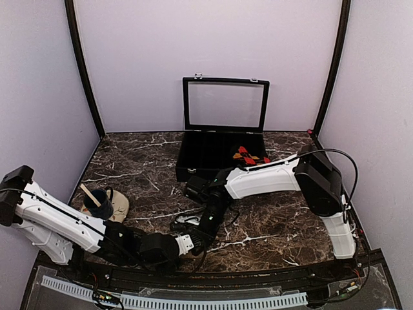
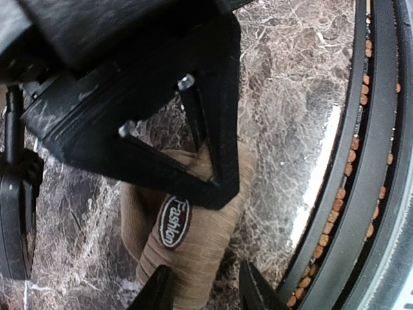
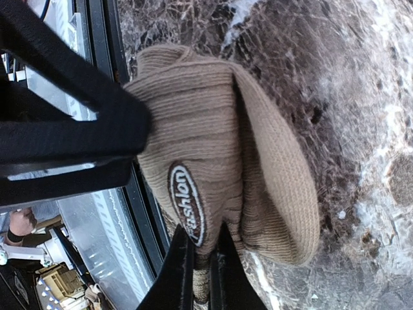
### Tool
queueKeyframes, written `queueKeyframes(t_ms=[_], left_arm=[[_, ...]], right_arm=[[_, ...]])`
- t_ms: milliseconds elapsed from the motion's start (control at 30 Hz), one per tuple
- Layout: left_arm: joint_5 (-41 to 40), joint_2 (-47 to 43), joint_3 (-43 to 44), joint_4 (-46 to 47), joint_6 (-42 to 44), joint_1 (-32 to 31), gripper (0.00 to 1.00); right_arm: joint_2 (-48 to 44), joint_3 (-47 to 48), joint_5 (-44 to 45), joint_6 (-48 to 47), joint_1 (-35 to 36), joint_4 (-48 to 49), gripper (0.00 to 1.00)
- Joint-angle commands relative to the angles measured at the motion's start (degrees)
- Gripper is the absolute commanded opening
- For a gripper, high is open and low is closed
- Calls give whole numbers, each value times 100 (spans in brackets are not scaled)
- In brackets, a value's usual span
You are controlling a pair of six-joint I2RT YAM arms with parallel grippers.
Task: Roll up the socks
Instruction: Roll the sock at the center of the board.
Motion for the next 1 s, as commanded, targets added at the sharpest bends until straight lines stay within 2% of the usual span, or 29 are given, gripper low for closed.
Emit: queueKeyframes(t_ms=[0, 267, 500, 667, 800, 967], left_arm=[[-385, 220, 240, -176, 241, -22, 38], [-476, 484, 282, -150, 463, -17, 39], [-313, 860, 420, -177, 521, -7, 36], [-34, 953, 417, -161, 487, 86, 24], [350, 843, 310, -82, 415, 282, 1], [937, 591, 152, 31, 199, 605, 0]], right_arm=[[209, 30, 162, -126, -31, -348, 0], [235, 56, 99, -174, -39, -377, 0], [287, 128, -9, -192, -74, -397, 0], [321, 147, -64, -192, -84, -414, 0], [315, 136, -64, -180, -106, -414, 5], [220, 26, -110, -143, -197, -336, 20]])
